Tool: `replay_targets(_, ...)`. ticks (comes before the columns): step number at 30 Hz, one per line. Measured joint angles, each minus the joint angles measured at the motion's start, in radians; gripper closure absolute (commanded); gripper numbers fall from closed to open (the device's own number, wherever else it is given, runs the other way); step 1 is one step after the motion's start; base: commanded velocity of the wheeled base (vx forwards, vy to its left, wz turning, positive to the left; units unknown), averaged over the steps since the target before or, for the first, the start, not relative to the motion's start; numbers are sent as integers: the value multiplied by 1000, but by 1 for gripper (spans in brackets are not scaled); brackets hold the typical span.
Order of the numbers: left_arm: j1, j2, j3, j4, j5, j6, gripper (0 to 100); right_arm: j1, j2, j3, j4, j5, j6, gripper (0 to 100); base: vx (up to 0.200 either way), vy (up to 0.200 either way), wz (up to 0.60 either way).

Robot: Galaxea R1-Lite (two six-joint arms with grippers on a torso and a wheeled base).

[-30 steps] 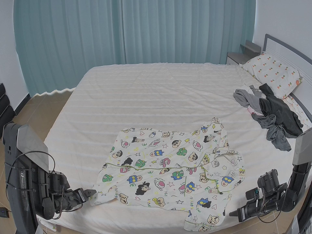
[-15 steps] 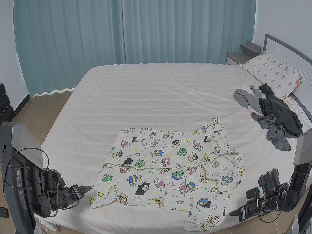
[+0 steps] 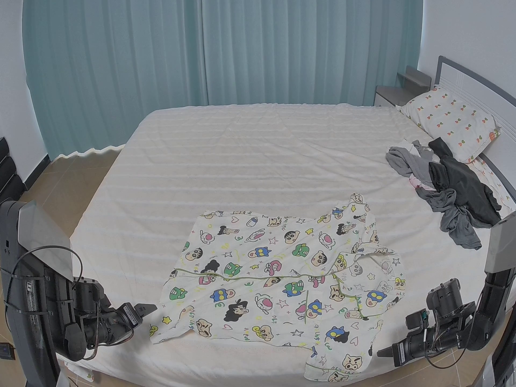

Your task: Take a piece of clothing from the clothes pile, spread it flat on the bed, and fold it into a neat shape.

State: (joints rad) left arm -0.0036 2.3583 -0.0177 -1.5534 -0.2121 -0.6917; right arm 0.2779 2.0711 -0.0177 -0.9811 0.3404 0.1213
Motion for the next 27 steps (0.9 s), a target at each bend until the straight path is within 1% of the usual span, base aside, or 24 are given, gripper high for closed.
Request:
replay_targets(5,-1,0,0,0,1,0,0,0,24,0,-33,4,0,100,-200,0,0)
replay_targets(9,-1,0,0,0,1,0,0,-1,50,0,-93,4,13,100,-200,0,0)
replay_targets(10,-1,0,0,1,1,0,0,-1,59,0,-122,3,24,0,0,0,0)
replay_targets(17,-1,0,0,1,0,1,0,-2,139,1,-321,-13,79,0,0,0,0)
replay_targets(23,-1,0,0,1,8,2,0,1,267,0,-506,-31,91,0,0,0,0)
replay_targets(25,-3,0,0,0,17,4,0,10,319,-4,-551,-47,95,0,0,0,0)
replay_targets(27,-6,0,0,1,26,4,0,24,359,-26,-567,-60,103,0,0,0,0)
